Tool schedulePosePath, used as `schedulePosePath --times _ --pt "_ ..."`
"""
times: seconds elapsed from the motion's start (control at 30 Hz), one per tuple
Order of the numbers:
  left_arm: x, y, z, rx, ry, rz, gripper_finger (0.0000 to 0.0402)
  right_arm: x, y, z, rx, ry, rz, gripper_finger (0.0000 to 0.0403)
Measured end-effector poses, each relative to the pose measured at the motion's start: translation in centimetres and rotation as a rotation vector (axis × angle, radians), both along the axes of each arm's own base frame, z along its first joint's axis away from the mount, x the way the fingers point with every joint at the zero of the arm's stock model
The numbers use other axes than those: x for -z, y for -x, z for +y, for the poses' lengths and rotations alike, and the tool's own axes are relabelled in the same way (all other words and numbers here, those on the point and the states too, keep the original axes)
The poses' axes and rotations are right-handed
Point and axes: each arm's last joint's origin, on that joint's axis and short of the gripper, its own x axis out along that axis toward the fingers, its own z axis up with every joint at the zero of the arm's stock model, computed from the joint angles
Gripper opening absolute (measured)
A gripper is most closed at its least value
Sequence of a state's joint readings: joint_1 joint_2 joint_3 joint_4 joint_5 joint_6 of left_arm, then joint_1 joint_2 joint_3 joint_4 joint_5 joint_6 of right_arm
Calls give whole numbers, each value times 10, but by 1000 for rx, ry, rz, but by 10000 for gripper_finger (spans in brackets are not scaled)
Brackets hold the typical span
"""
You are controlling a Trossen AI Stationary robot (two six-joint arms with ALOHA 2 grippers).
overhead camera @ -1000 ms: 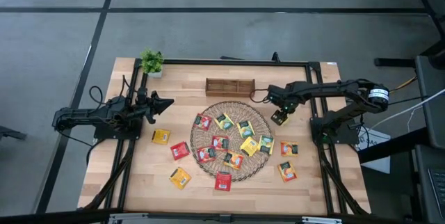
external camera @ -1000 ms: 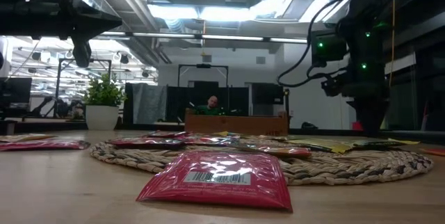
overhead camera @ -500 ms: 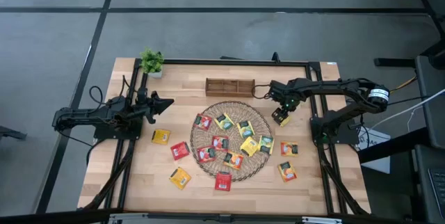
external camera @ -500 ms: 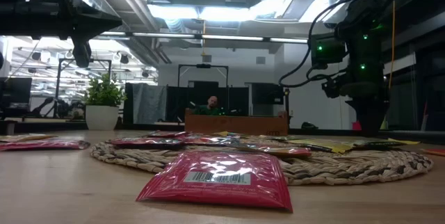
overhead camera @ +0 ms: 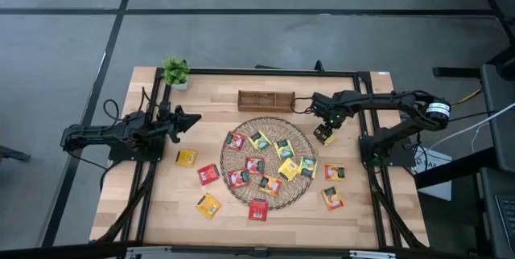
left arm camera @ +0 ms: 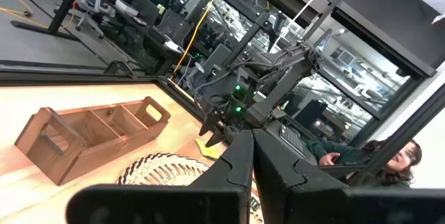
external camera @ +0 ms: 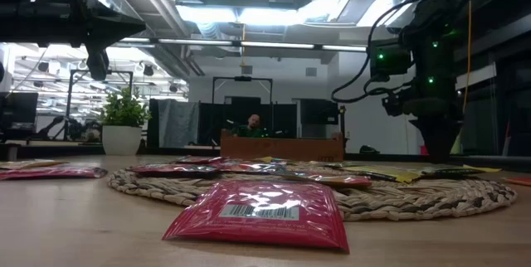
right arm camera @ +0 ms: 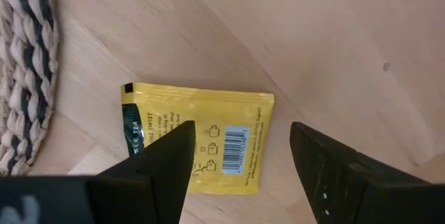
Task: Pick & Place Tea
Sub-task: Put the yellow tea bag into the left of the wooden organizer
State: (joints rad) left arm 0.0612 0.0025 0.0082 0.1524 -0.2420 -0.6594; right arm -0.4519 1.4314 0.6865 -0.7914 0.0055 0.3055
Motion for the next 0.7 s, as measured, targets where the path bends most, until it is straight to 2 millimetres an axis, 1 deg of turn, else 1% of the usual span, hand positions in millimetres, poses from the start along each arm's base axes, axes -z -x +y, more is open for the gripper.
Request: schedulePosePath --times 0.13,0.3,0.4,0.47,0.5,0.63,0.67,0.7 --pt "0 0 0 0 0 0 6 11 7 4 5 -10 18 236" --pt "0 0 0 0 0 0 6 18 14 7 27 -22 30 235" --pt "0 0 0 0 0 0 6 19 15 8 34 -22 30 217" --pt "0 0 0 0 0 0 6 19 15 8 35 -23 31 184" --pt "0 0 0 0 0 0 6 19 15 7 34 -23 32 160" --pt "0 0 0 0 0 0 6 18 14 7 34 -18 35 39" --pt "0 0 0 0 0 0 6 18 14 7 35 -16 35 23" --pt "0 0 0 0 0 -1 6 17 13 6 35 -16 34 19"
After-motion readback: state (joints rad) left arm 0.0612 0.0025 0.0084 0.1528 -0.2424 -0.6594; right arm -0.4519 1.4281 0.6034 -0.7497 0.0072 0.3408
